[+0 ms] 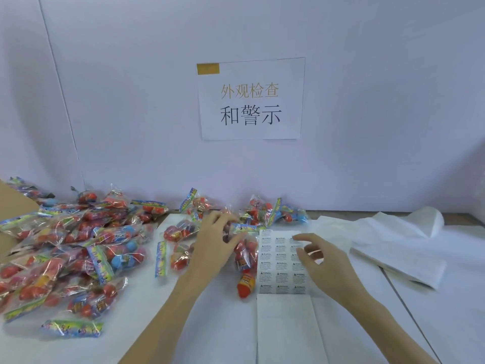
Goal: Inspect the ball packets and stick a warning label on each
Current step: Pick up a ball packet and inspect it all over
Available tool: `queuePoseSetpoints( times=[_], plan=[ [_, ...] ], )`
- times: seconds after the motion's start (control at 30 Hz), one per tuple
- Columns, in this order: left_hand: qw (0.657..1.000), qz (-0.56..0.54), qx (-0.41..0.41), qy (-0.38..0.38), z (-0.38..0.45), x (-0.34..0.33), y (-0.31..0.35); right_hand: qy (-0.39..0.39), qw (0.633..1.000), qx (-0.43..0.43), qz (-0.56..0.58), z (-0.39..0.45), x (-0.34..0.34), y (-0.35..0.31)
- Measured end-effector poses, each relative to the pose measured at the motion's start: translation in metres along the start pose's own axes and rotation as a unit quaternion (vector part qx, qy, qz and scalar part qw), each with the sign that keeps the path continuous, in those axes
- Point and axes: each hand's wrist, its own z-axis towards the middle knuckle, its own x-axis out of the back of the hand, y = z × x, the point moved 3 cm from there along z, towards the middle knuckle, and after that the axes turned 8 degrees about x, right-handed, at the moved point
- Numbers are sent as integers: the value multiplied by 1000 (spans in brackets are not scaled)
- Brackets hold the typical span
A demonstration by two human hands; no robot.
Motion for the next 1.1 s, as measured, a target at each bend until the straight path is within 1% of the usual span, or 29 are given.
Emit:
queuePoseSetpoints(
  times=[0.07,0.23,0.33,0.43,0.5,0.57,0.63,0.67,0.7,0.73,0.8,0.87,0.9,0.97,1.0,1.03,1.1],
  plan=[
    [998,56,1,-18,-4,-5,0,-8,1000,8,5,0,0,0],
    [994,98,-12,-42,-7,0,-3,-15,1000,13,-3,0,0,6],
    [991,127,-6,-31,-3,3,-9,0,1000,9,-24,2,0,10],
    [989,145,-2,0,-3,7,-11,22,998,0,-56,2,2,15],
    [983,179,-19,30,-5,10,-9,38,996,-12,-81,4,5,20],
    [972,209,-58,86,-7,14,-5,47,994,-27,-97,5,7,24],
    [959,206,-110,159,-7,20,2,55,992,-44,-104,5,9,27],
    [954,190,-135,188,-6,23,5,59,990,-49,-116,4,10,27],
    [956,152,-149,203,-6,25,9,65,988,-44,-135,3,10,25],
    [965,89,-141,203,-7,25,13,74,986,-29,-149,2,11,21],
    [981,-63,-62,175,-10,24,21,100,987,26,-122,2,13,7],
    [977,-162,26,138,-13,18,26,104,990,76,-49,2,12,-5],
    [972,-193,51,125,-15,15,28,86,993,81,-9,2,10,-10],
    [952,-276,94,90,-17,10,31,31,995,56,74,0,2,-17],
    [934,-331,118,60,-18,7,33,6,992,37,120,-1,-2,-19],
    [914,-379,140,27,-20,2,36,-16,985,18,171,-2,-6,-20],
    [877,-446,178,-30,-27,-7,42,-48,960,-20,276,-3,-10,-22]
  ],
)
